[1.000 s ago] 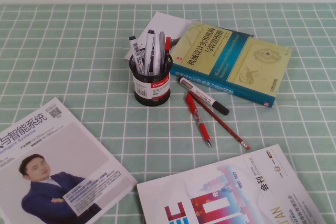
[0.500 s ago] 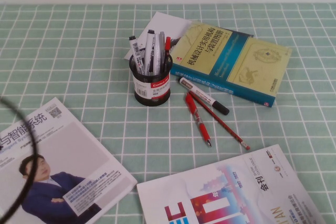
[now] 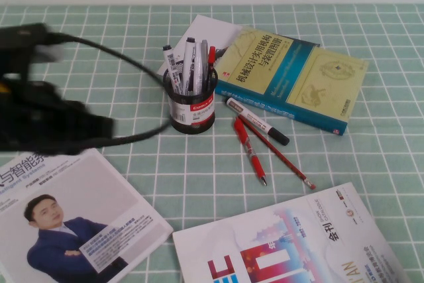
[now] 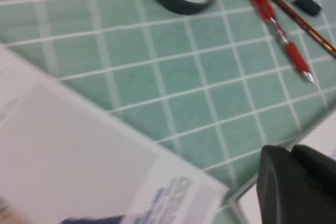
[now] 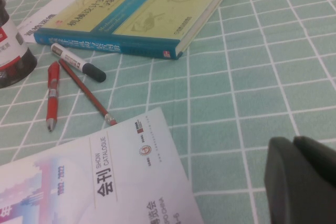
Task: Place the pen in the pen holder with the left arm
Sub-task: Pick up the pen on the table
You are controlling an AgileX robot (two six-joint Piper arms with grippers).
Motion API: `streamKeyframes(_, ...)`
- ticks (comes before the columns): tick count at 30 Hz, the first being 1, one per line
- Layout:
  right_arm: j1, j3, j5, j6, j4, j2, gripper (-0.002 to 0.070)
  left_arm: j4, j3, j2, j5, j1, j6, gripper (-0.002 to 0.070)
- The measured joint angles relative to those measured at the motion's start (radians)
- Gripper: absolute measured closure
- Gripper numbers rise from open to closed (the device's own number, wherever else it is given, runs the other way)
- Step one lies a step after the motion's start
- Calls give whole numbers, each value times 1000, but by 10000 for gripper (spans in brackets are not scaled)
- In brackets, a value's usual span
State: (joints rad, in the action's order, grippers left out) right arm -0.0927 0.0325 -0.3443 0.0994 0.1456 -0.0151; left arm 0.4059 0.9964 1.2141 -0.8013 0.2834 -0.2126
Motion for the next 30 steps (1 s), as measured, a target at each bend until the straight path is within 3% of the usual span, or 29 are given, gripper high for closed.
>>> streamKeyframes(13,0,0,0,0,0,0,696,-190,319,470,20,462,261,675)
streamKeyframes(19,0,0,0,0,0,0,696,-230,560,657,-86,531,363,675)
streamKeyframes(25,0,0,0,0,0,0,696,-237,774,820,-177,540,337,668)
streamKeyframes(27,0,0,0,0,0,0,696,-237,825,866,-232,540,306,634)
streamKeyframes(30,0,0,0,0,0,0,696,-240,885,918,-280,540,288,514)
